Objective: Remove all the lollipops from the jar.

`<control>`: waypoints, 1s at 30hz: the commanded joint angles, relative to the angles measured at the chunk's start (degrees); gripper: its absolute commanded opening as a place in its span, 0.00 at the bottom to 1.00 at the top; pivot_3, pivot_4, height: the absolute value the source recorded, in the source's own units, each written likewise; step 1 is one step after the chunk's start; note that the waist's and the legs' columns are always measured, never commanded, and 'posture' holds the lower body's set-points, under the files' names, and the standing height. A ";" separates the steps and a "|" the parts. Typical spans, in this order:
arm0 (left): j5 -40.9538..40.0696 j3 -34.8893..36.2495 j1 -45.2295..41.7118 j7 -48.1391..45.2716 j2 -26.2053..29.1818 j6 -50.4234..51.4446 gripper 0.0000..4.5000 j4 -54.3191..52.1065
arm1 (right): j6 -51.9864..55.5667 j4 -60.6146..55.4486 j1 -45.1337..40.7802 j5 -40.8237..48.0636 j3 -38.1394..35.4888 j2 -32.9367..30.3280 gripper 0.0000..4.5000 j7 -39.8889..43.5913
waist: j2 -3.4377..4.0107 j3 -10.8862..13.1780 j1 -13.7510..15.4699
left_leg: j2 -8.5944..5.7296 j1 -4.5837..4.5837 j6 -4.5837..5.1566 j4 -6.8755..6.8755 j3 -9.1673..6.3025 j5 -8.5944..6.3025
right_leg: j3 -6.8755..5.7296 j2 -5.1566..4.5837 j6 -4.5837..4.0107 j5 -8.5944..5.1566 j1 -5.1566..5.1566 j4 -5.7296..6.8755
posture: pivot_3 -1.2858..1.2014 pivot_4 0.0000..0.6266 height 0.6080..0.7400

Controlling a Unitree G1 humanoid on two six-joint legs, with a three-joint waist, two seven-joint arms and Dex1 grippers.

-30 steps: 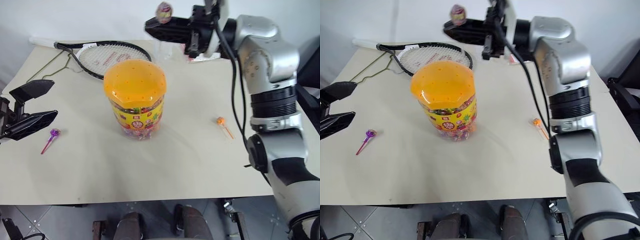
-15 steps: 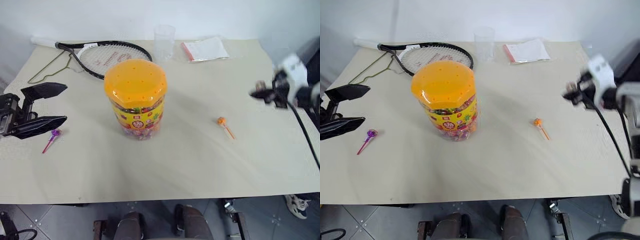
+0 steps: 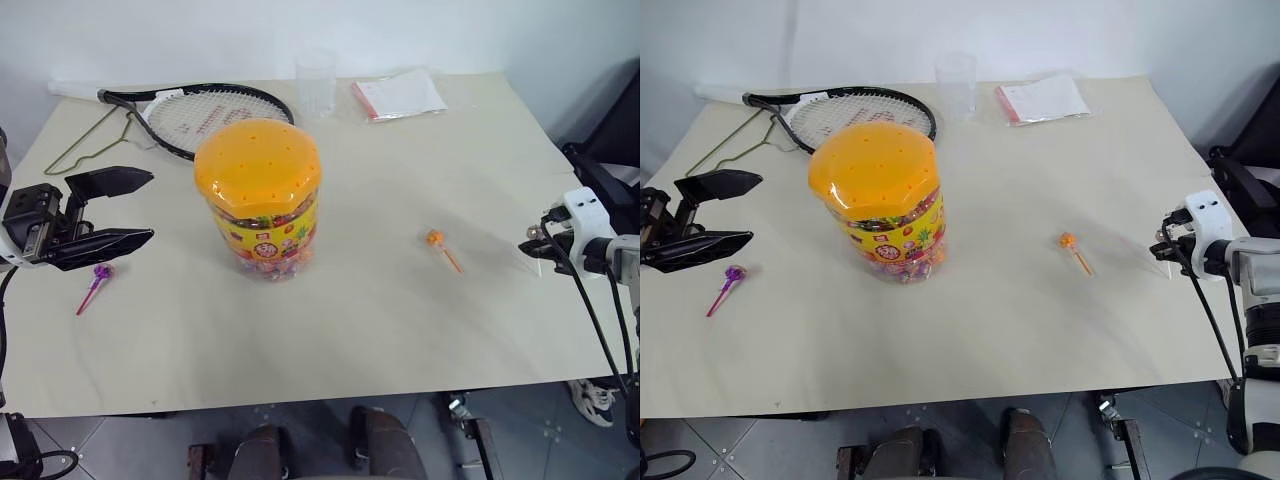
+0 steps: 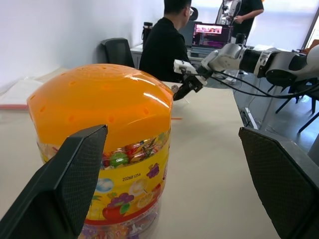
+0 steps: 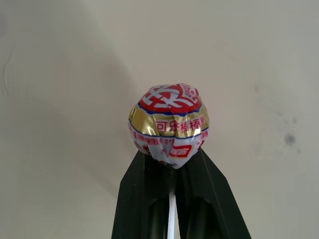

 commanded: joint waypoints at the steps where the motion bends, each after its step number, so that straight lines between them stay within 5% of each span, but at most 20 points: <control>1: -0.19 1.76 -0.26 0.37 1.40 0.28 1.00 -1.06 | -1.96 2.88 -0.52 -0.64 -2.59 0.49 0.18 -3.16 | 0.00 0.00 0.28 | 0.00 0.00 0.00 0.01 0.00 0.00 | 0.01 0.00 0.00 0.00 0.00 0.00 | 0.52 0.24 1.00; 12: 2.74 3.43 4.79 4.95 1.20 -1.14 1.00 -3.75 | 1.43 -7.57 7.76 2.13 -7.98 -0.35 1.00 -3.81 | 0.00 0.00 1.05 | 0.00 0.01 0.00 0.02 0.00 0.00 | 0.02 0.00 0.00 0.00 0.00 0.02 | 0.52 0.24 1.00; 23: 9.69 0.97 7.74 15.39 2.41 2.13 1.00 -1.82 | 1.15 -29.64 15.02 14.53 -19.11 -0.06 1.00 5.09 | 0.05 0.01 1.20 | -0.01 0.02 0.00 0.01 -0.02 0.00 | 0.03 0.00 0.00 0.00 0.00 0.03 | 0.52 0.24 1.00; 30: 10.88 2.99 10.12 16.68 0.14 -0.05 1.00 -0.29 | -4.19 -38.52 13.05 23.08 -11.84 6.74 1.00 17.74 | 0.05 0.01 1.06 | 0.01 0.04 0.01 0.00 -0.02 -0.01 | 0.03 0.04 0.00 0.00 0.00 0.04 | 0.52 0.24 1.00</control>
